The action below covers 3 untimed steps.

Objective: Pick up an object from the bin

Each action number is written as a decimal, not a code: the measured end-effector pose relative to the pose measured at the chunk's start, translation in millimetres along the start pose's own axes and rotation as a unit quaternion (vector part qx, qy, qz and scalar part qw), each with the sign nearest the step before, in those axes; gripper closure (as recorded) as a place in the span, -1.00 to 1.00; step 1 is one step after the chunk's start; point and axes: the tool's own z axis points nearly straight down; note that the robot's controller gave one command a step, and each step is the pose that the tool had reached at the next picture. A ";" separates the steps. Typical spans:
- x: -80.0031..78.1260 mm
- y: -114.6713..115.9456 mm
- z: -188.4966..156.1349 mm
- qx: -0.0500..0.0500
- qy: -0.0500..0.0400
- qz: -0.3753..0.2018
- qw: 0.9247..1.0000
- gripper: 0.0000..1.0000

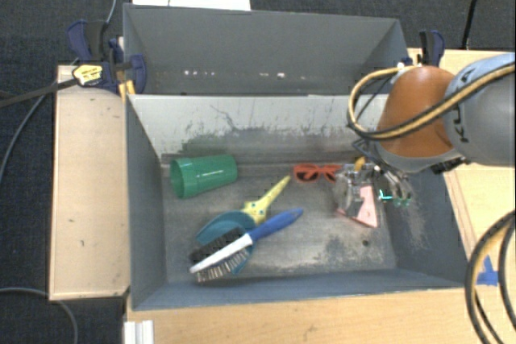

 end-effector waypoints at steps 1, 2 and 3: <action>0.1 -0.2 0.2 0.000 0.000 0.000 1.000 -1.00; 2.9 -8.2 -24.7 -0.001 0.002 -0.061 0.998 -1.00; 15.9 -17.5 -51.9 0.001 -0.002 -0.098 0.995 -1.00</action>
Offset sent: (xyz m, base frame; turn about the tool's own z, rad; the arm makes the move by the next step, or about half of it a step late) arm -0.0017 -0.0223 0.0615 -0.2617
